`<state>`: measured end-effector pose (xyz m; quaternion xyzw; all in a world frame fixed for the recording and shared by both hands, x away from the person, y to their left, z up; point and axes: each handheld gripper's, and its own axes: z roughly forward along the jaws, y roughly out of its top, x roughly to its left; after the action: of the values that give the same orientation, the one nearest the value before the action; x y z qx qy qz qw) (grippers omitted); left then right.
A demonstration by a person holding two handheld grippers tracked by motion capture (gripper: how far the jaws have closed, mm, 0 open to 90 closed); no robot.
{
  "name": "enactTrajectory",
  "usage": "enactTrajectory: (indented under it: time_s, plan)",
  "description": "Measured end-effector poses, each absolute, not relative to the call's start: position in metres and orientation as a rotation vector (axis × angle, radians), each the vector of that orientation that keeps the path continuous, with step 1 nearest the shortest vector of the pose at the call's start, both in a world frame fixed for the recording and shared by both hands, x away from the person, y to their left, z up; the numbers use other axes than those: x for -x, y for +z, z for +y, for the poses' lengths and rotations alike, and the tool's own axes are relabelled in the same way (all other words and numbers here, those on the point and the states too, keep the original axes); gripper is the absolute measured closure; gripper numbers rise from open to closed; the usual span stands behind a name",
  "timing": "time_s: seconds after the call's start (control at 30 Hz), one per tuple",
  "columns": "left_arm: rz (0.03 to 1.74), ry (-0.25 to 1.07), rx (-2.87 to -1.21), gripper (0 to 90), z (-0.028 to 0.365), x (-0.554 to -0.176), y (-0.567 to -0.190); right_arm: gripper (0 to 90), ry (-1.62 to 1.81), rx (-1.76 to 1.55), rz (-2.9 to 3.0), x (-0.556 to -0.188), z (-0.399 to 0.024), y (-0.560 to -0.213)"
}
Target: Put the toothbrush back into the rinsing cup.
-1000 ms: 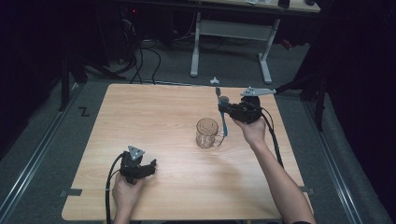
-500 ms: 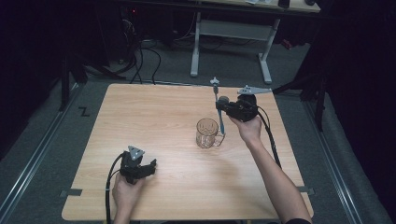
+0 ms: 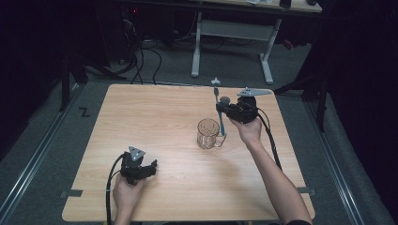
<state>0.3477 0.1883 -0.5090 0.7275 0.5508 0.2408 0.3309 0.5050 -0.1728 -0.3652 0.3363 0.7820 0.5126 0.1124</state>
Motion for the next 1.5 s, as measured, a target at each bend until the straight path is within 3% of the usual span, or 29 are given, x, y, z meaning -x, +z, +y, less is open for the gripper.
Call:
enactTrajectory:
  time_s: [1.5]
  plan:
    - [1.44, 0.629, -1.901, 25.9, 0.188, -0.348, -0.509, 79.9, 1.428, -0.935, 2.346, -0.488, -0.184, -0.372]
